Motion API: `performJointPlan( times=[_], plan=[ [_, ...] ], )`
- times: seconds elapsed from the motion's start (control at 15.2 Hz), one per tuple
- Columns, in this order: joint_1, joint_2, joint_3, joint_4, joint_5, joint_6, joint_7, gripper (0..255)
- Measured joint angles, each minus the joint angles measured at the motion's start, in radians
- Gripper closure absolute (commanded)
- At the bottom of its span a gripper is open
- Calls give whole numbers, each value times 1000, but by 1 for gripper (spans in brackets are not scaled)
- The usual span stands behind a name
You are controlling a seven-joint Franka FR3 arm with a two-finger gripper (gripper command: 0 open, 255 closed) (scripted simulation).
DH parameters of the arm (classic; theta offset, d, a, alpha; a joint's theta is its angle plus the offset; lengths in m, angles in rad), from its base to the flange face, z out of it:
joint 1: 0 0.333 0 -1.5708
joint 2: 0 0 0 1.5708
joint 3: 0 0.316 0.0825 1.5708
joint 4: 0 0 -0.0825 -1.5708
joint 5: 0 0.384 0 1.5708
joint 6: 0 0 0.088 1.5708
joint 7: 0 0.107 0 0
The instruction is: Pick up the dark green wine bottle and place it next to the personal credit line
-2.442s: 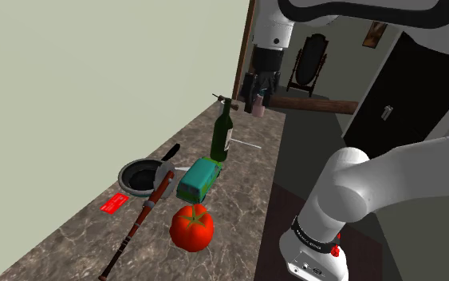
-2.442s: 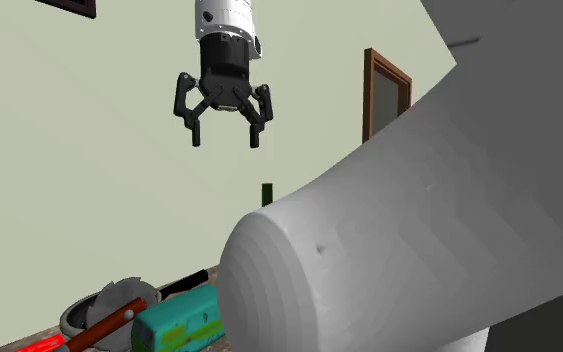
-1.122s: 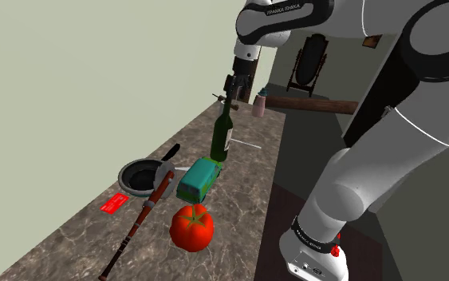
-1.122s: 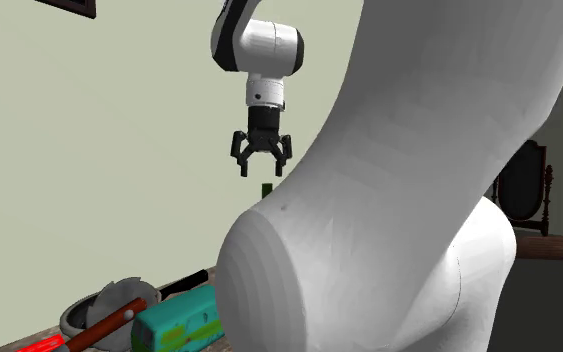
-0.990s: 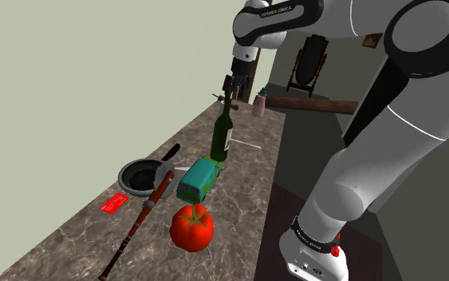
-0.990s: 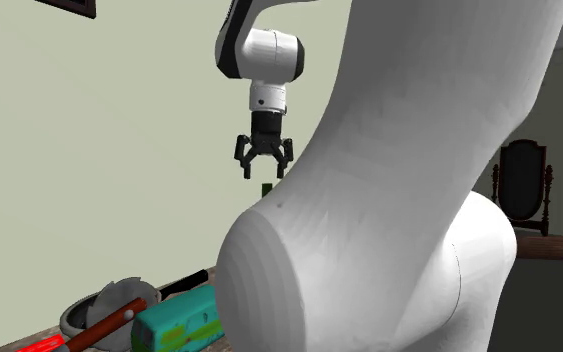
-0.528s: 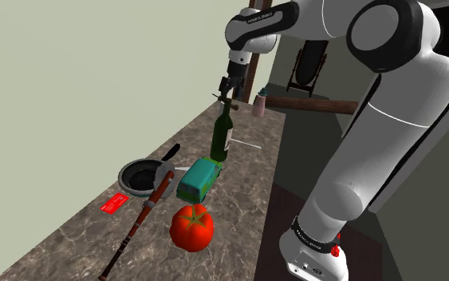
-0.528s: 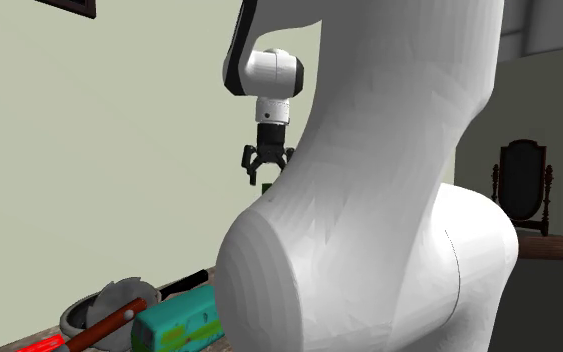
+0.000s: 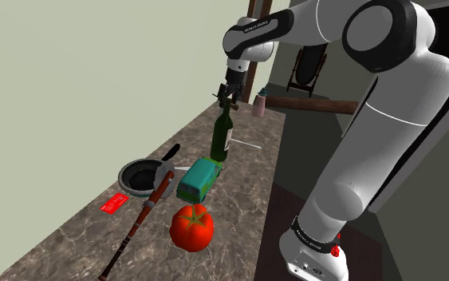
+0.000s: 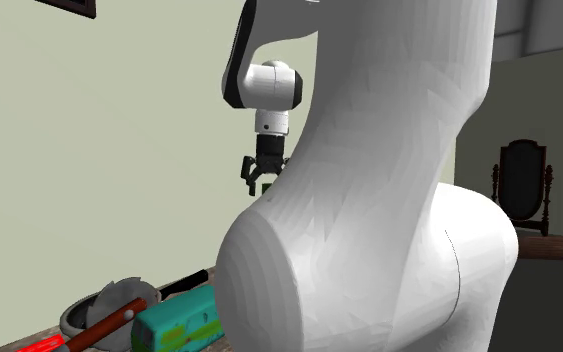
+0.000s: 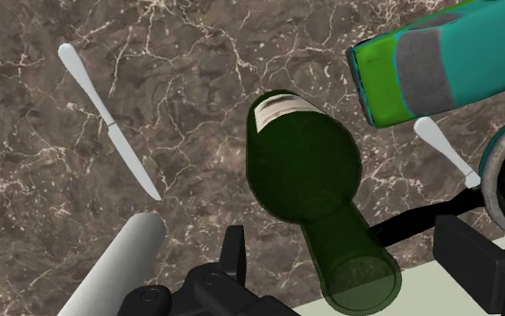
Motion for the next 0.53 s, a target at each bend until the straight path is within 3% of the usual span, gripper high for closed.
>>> performJointPlan(
  times=[0.2, 0.26, 0.53],
  plan=[
    [0, 0, 0, -1, 0, 1, 0, 0],
    [0, 0, 0, -1, 0, 1, 0, 255],
    [0, 0, 0, -1, 0, 1, 0, 255]
  ],
)
